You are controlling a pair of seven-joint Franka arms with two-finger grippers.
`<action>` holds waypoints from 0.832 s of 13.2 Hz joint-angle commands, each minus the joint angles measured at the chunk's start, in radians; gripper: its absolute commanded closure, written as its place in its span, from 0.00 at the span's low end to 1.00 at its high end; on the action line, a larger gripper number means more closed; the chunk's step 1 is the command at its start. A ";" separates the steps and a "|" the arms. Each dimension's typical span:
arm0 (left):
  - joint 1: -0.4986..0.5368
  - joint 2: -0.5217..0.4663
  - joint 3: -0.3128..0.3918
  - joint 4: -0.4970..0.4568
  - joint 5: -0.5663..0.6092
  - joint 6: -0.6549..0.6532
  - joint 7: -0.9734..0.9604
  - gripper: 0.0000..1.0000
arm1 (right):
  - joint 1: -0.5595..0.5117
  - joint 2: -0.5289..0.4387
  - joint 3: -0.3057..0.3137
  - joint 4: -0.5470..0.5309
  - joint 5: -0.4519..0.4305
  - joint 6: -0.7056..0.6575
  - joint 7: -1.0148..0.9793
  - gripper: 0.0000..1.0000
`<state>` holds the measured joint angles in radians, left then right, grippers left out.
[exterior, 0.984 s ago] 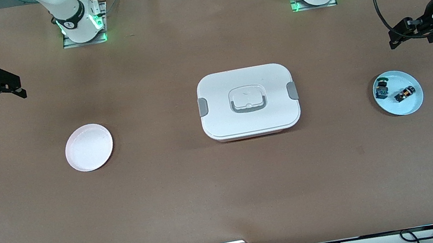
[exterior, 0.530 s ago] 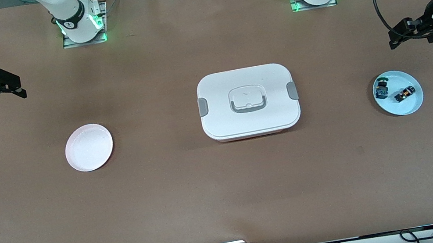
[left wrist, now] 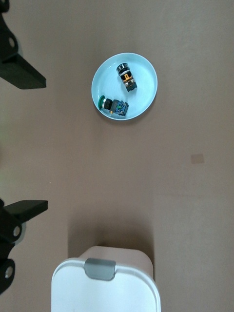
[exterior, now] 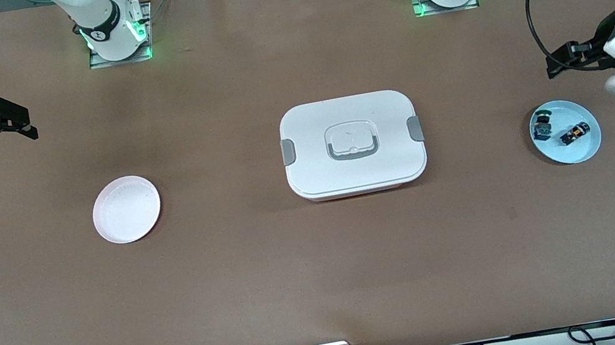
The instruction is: Transfer orange switch to right arm and place
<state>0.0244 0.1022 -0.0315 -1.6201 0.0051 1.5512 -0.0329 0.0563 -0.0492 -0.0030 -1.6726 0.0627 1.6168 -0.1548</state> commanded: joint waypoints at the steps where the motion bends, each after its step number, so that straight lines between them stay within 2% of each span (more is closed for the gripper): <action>1: 0.055 0.063 0.005 0.051 0.018 -0.026 0.028 0.00 | 0.007 0.000 0.001 0.016 -0.015 -0.017 0.018 0.00; 7: 0.189 0.148 0.007 0.060 0.021 -0.003 0.027 0.00 | 0.008 0.000 0.001 0.016 -0.015 -0.017 0.018 0.00; 11: 0.279 0.208 0.007 0.043 0.049 0.105 0.028 0.00 | 0.007 0.000 0.001 0.016 -0.015 -0.017 0.018 0.00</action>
<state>0.2757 0.2650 -0.0160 -1.5975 0.0334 1.6185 -0.0184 0.0570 -0.0491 -0.0025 -1.6725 0.0626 1.6168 -0.1548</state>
